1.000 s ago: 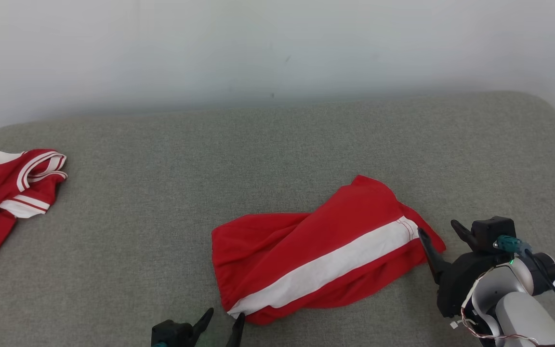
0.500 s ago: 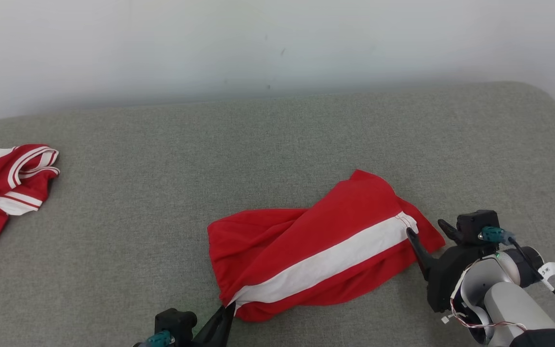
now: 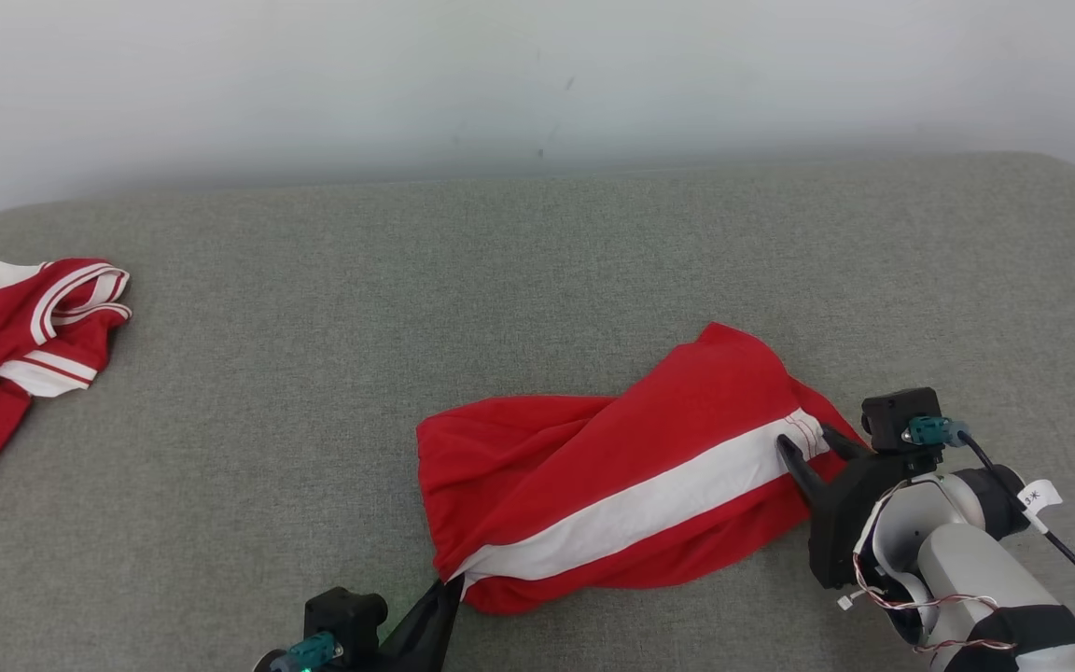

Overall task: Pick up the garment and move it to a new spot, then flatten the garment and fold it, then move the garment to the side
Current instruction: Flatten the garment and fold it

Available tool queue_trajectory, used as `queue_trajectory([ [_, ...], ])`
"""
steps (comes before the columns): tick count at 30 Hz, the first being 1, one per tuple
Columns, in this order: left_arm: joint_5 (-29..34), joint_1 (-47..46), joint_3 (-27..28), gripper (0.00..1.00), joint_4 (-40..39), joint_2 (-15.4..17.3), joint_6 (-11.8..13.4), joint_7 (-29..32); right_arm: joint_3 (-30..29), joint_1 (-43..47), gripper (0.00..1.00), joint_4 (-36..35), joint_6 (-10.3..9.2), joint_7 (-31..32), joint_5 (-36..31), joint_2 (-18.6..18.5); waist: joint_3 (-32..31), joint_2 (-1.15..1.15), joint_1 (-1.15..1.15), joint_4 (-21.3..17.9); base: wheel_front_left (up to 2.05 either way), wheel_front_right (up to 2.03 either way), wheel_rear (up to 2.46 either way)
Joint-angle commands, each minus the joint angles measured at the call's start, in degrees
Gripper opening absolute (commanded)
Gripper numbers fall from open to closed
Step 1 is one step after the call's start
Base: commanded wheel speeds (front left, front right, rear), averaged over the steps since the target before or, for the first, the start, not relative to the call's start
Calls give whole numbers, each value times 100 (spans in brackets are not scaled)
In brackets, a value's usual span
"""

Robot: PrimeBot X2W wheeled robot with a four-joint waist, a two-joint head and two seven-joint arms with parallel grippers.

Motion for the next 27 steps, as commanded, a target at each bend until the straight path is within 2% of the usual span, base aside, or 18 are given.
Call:
queue_trajectory([
  [1, 30, -67, 20, 0, -25, 23, 6, -18, 54, -60, 47, 62, 5, -18, 75, 40, 5, -1, 0, 9, 0, 0, 0],
  [3, 40, -51, 31, 0, -40, 22, 6, -18, 93, -69, 40, 144, 5, 8, 132, 39, 1, -1, 0, 4, 0, 0, 0],
  [7, 37, -3, 42, 0, -44, 15, 6, -18, 123, -114, 42, 300, 5, -36, 199, 34, -12, -1, 0, -12, 0, 0, 0],
  [9, 35, 4, 49, 0, -46, 20, 6, -18, 141, -158, 9, 354, 5, -68, 231, 46, -10, -1, 0, -23, 0, 0, 0],
  [10, 34, 6, 53, 0, -48, 24, 6, -18, 162, -181, 0, 370, 5, -83, 235, 49, -12, -1, 0, -28, 0, 0, 0],
  [19, 51, 17, 305, 0, -240, 36, 6, -18, 287, -287, 0, 350, 5, -372, 445, -32, -138, -1, 0, -95, 0, 0, 0],
  [27, -103, -78, 649, 0, -774, 100, 6, -18, 291, -285, 0, -106, 5, -766, 762, -160, -410, -1, 0, -135, 0, 0, 0],
])
